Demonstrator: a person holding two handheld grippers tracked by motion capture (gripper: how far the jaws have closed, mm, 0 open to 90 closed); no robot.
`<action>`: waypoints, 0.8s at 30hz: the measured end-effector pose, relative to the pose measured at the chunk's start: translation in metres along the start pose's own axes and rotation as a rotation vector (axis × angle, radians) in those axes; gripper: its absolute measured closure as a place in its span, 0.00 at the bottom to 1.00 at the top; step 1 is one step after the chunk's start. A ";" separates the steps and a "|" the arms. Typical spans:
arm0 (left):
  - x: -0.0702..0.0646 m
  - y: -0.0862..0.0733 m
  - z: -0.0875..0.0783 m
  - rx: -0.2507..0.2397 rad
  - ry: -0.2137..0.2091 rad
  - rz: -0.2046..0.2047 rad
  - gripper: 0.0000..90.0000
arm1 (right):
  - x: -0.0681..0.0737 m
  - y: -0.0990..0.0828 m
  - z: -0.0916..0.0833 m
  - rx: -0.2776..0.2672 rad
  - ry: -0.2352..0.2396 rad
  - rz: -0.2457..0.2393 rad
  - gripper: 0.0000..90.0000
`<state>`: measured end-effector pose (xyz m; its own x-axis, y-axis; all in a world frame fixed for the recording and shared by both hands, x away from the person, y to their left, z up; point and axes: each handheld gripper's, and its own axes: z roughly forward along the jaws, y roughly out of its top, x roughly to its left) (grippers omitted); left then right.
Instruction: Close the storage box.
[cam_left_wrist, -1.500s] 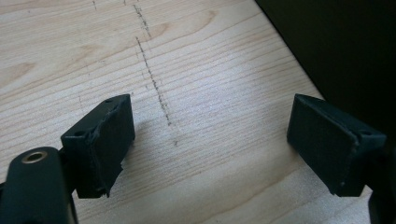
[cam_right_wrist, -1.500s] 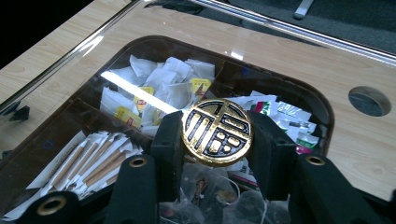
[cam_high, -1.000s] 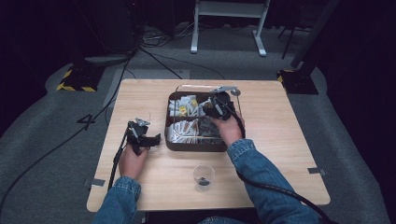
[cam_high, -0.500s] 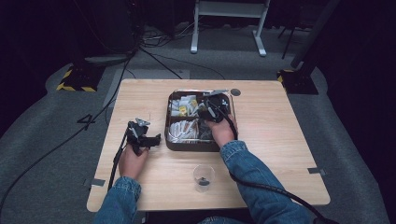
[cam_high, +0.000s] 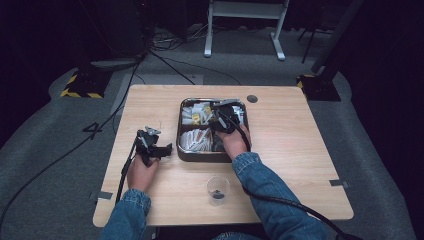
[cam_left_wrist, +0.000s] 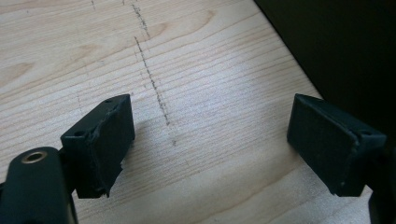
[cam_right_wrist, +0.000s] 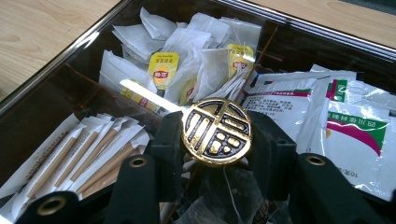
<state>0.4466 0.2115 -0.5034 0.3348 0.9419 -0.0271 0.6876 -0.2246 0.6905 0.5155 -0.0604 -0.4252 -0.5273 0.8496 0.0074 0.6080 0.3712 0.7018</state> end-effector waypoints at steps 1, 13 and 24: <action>0.000 0.000 0.000 0.000 0.000 0.000 0.17 | 0.000 0.000 0.001 -0.001 -0.001 0.000 0.64; 0.000 0.000 0.000 0.000 -0.001 -0.001 0.17 | 0.004 0.000 0.006 0.003 -0.004 -0.011 0.64; 0.000 0.000 0.000 0.001 -0.002 -0.002 0.17 | 0.002 -0.001 0.009 0.001 -0.008 -0.021 0.64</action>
<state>0.4467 0.2113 -0.5034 0.3349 0.9418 -0.0303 0.6887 -0.2228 0.6899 0.5194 -0.0557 -0.4327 -0.5354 0.8445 -0.0131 0.5973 0.3895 0.7011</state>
